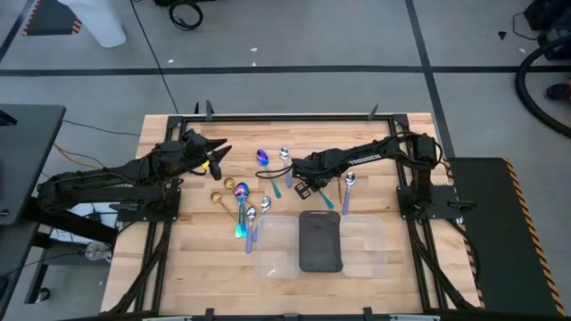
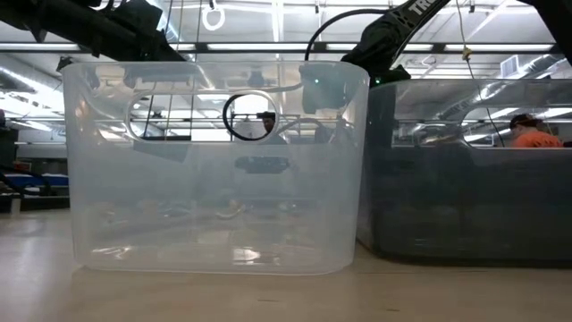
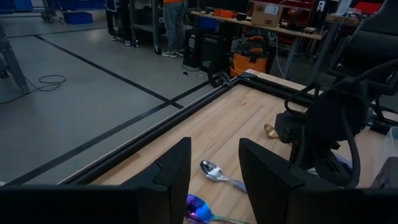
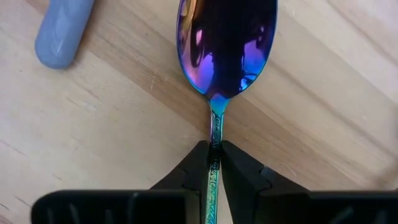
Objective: Sort silverware by color (type)
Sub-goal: Put the blue spoon into the black bin
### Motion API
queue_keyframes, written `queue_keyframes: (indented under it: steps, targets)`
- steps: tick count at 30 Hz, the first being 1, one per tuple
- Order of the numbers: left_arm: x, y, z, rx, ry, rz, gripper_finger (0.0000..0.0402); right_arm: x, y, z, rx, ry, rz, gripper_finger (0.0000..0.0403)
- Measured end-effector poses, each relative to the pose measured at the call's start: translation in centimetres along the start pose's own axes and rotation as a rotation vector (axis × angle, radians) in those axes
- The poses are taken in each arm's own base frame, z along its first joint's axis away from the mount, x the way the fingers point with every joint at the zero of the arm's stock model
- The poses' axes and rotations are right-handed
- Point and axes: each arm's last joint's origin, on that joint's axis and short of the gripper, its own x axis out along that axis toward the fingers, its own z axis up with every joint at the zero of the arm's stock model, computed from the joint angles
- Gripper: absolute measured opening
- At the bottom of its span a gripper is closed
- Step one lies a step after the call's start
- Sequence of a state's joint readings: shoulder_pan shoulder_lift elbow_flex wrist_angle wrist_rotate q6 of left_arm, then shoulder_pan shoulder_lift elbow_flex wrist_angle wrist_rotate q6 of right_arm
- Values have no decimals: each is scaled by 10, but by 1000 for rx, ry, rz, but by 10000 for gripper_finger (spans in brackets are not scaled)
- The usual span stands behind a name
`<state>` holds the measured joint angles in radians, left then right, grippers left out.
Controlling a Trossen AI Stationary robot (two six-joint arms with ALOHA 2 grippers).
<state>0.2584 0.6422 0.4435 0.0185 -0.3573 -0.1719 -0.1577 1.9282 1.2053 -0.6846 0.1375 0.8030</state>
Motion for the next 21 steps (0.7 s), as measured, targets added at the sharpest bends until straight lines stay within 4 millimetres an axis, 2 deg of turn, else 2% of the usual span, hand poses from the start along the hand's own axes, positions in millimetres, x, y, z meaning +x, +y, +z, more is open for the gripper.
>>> queue_keyframes:
  steps: [14, 21]
  targets:
    - [0, 0, 0, -7, 0, 0, 142, 0, 0, 0, -20, -5, -4, 53]
    - [0, 1, -4, 38, 35, 5, 142, 0, 4, -4, -64, -6, -6, 27]
